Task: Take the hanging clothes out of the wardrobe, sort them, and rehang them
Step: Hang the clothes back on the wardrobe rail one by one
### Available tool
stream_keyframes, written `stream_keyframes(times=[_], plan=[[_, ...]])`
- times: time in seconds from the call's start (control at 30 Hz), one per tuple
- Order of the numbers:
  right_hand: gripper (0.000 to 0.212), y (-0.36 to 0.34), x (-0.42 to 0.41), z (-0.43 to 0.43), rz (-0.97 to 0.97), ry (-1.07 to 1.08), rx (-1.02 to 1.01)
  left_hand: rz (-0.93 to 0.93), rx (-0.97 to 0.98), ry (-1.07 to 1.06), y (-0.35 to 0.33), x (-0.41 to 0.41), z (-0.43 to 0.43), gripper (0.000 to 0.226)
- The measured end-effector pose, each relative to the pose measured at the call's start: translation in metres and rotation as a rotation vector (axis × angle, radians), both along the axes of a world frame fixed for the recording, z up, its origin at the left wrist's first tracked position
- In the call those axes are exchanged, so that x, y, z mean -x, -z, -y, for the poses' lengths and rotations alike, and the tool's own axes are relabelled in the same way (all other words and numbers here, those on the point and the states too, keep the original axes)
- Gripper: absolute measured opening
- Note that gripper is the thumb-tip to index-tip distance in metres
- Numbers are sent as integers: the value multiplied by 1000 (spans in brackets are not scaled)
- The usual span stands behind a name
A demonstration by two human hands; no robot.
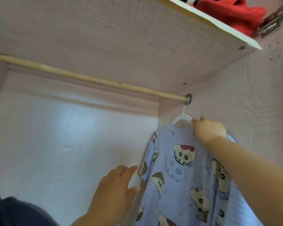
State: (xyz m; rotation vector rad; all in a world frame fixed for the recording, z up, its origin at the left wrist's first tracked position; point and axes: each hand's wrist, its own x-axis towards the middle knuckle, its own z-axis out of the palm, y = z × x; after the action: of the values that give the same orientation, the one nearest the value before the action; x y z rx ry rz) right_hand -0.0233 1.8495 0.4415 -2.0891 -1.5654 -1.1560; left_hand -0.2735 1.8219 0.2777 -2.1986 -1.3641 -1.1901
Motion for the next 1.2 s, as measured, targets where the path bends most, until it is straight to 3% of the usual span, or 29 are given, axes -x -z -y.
stream_keyframes(times=[0.1, 0.2, 0.33, 0.67, 0.97, 1.2], plan=[[37, 9, 8, 15, 18, 30, -3, -18, 24, -11, 3, 3, 11, 55], [38, 29, 14, 35, 169, 78, -10, -21, 54, -4, 5, 4, 24, 55], [37, 75, 26, 77, 232, 32, 101, -50, 129, 44, 15, 4, 57, 55], [36, 230, 70, 254, 7, -98, 367, -188, 313, 189, 82, 6, 190, 59], [46, 350, 93, 487, -286, 73, 523, -489, 372, 379, 174, -18, 347, 61], [48, 390, 83, 673, -458, 377, 466, -641, 319, 647, 217, -77, 478, 63]])
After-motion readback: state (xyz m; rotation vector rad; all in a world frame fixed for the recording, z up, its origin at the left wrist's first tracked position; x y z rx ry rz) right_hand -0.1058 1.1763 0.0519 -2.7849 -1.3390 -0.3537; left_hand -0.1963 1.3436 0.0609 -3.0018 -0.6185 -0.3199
